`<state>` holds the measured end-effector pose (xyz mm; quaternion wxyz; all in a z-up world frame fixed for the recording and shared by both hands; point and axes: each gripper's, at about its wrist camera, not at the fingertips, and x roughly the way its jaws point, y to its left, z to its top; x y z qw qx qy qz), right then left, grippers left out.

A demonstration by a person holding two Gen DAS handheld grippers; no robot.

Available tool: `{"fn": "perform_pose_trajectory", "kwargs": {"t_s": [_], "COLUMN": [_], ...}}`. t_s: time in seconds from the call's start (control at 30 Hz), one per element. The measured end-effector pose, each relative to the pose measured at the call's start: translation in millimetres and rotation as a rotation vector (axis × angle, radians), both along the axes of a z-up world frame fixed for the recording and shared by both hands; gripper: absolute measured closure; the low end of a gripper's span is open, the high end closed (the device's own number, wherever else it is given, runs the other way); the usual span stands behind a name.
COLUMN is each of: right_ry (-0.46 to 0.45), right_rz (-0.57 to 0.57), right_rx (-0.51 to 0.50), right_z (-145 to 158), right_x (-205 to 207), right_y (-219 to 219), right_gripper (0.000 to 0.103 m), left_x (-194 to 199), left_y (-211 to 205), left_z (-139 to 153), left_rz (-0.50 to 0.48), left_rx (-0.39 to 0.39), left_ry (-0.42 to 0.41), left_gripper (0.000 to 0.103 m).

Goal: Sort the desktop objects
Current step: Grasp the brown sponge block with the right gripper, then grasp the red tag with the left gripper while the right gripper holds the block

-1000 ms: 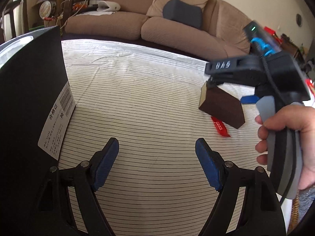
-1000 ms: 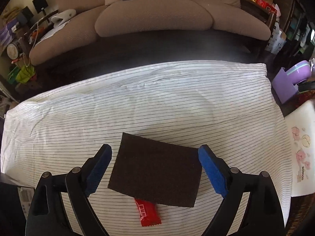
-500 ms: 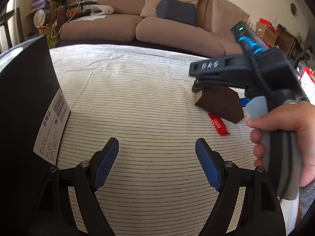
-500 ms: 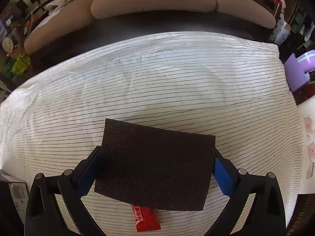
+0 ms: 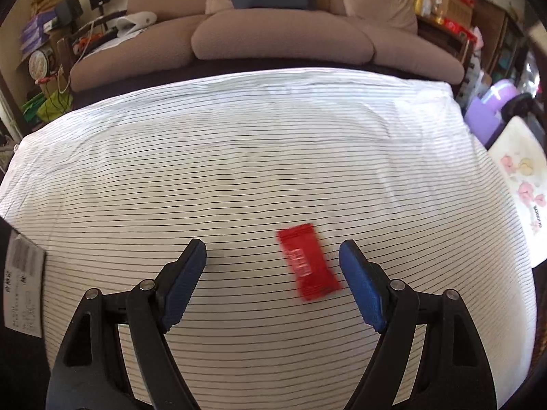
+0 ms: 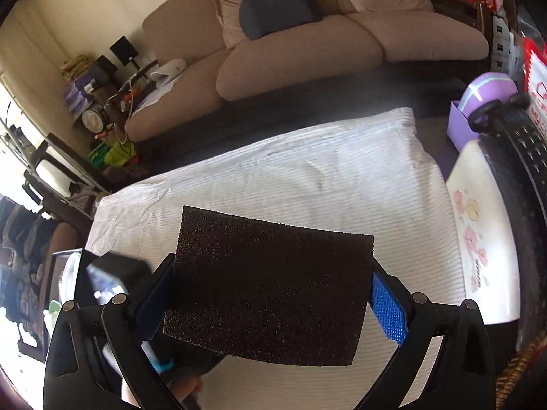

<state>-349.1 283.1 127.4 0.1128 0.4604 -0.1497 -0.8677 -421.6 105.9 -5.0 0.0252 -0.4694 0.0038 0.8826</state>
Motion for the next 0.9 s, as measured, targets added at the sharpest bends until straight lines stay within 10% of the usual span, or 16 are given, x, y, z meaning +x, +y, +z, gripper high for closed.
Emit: {"fn": "perform_pose_trajectory", "kwargs": {"t_s": [0.03,0.1,0.37,0.6,0.9], "right_ry": [0.000,0.000,-0.017,-0.011,-0.015], "right_rz": [0.004,0.013,0.046,0.094,0.315], "right_rx": [-0.003,-0.009,-0.034,-0.076,-0.086], "right_z": [4,6,9,44,87], "right_x": [-9,-13,3,35,101], "right_y": [-9,-21,-32,-52,-175], "right_gripper": [0.002,0.002,0.002,0.001,0.001], "left_x": [0,4,37,139,256], "left_y": [6,14,-2,-78,-258], "left_z": [-2,0,20,112,200], "left_rz": [-0.001,-0.007,-0.073,-0.149,0.016], "left_rx": [-0.016,-0.012,0.183,0.494,0.329], "left_ry": [0.010,0.036,0.048,0.112,0.142], "left_gripper": [0.031,0.088,0.087,0.087,0.087]}}
